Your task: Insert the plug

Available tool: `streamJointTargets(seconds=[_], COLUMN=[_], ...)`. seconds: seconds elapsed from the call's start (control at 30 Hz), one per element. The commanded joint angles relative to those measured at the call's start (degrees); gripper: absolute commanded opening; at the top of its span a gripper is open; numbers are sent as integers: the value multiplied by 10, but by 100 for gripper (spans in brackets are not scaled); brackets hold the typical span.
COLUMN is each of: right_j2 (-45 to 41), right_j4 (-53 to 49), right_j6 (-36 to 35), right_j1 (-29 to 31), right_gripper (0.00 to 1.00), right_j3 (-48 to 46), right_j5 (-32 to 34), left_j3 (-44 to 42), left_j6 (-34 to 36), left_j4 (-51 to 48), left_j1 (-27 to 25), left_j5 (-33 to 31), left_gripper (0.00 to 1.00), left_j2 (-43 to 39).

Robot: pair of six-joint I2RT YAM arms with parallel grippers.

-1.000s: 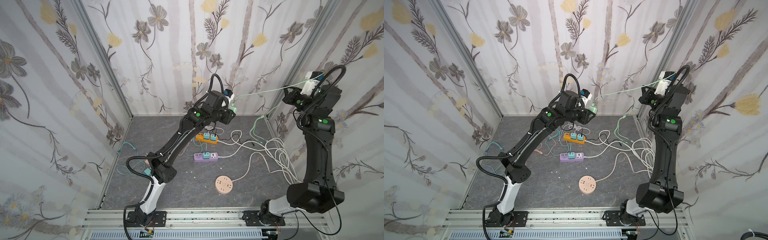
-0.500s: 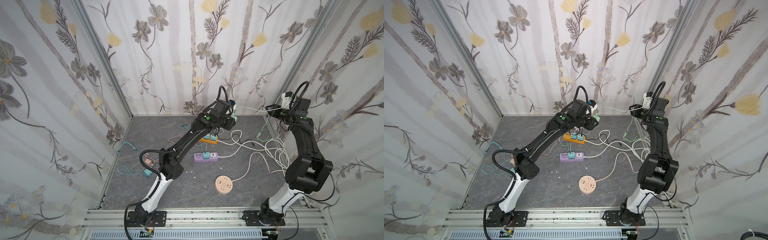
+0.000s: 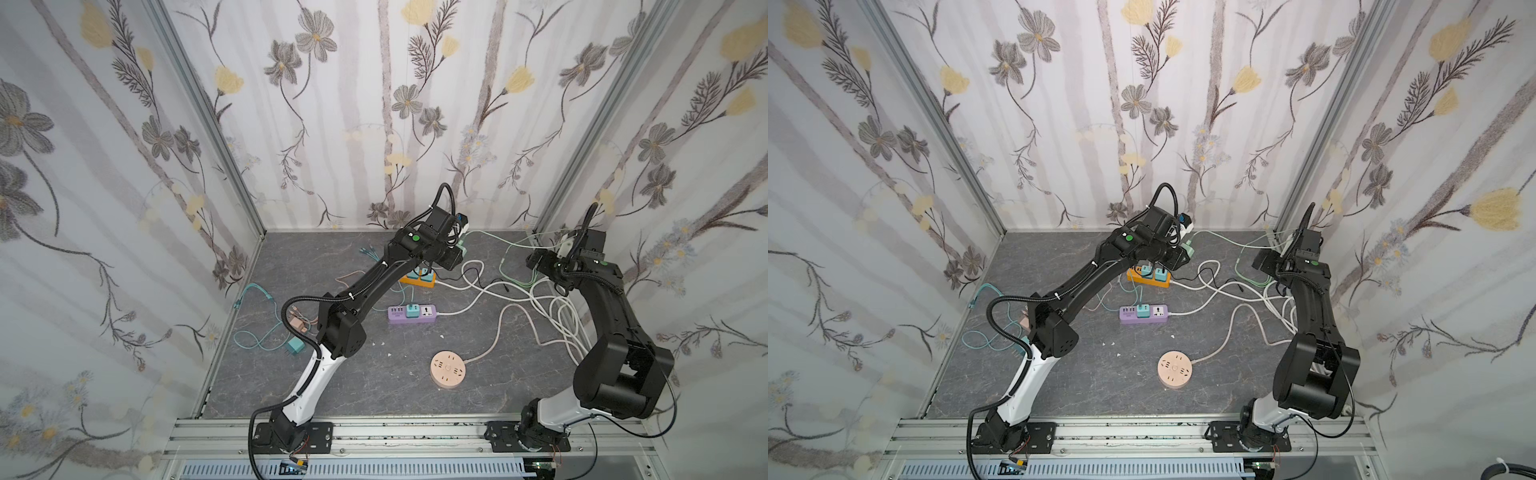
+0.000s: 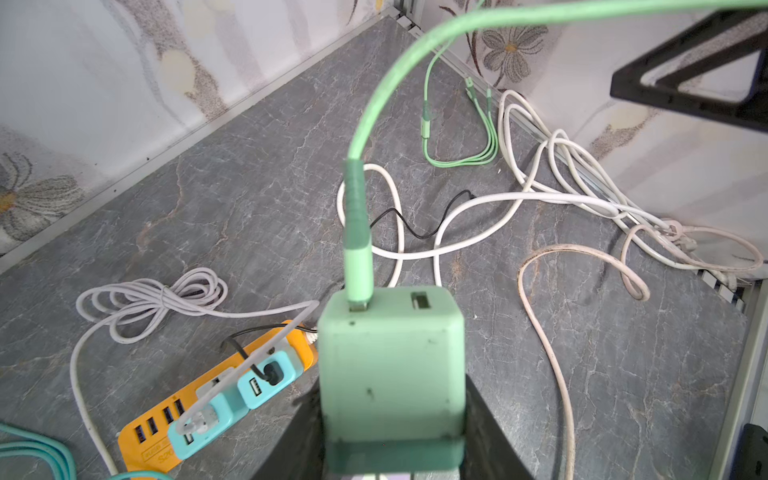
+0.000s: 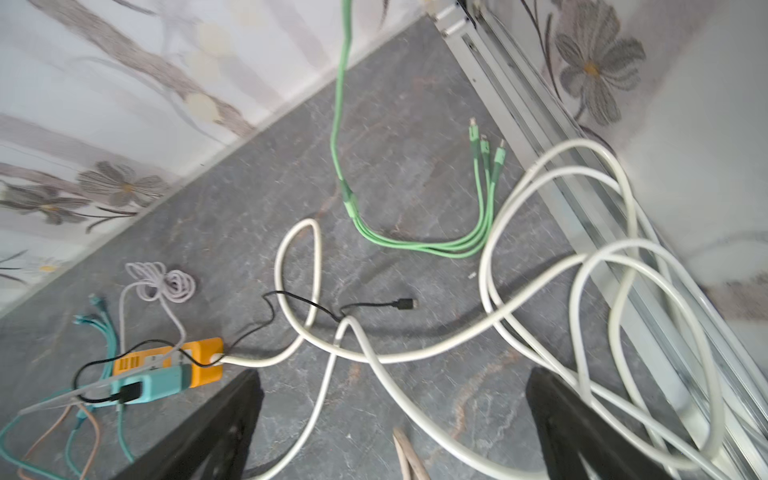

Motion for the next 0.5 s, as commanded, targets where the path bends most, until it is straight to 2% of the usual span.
streamJointTargets(seconds=[0.0,0.07,0.23,0.33,0.47], right_j2=[24,42,81,113,101], right_j4=[-56,-76,-109,-114,-104], right_j6=[-30,-49,-75,-79,-81], right_j1=[1,9,40,42,43], right_gripper=[99,99,99,99,99], right_j3=[-2,-7,-3,3,-1], right_j5=[25,8,17,-14,-43], left_j3=[-1,-1,4,5,5], left_j6=[-27,-35,-68,-105,-183], left_j4=[18,29,49,67,75], left_j1=[13,16,18,23,45], left_j5=[10,16,-3,-8,-101], left_gripper=[0,0,0,0,0], left_j2=[-3,-5,3,2,-1])
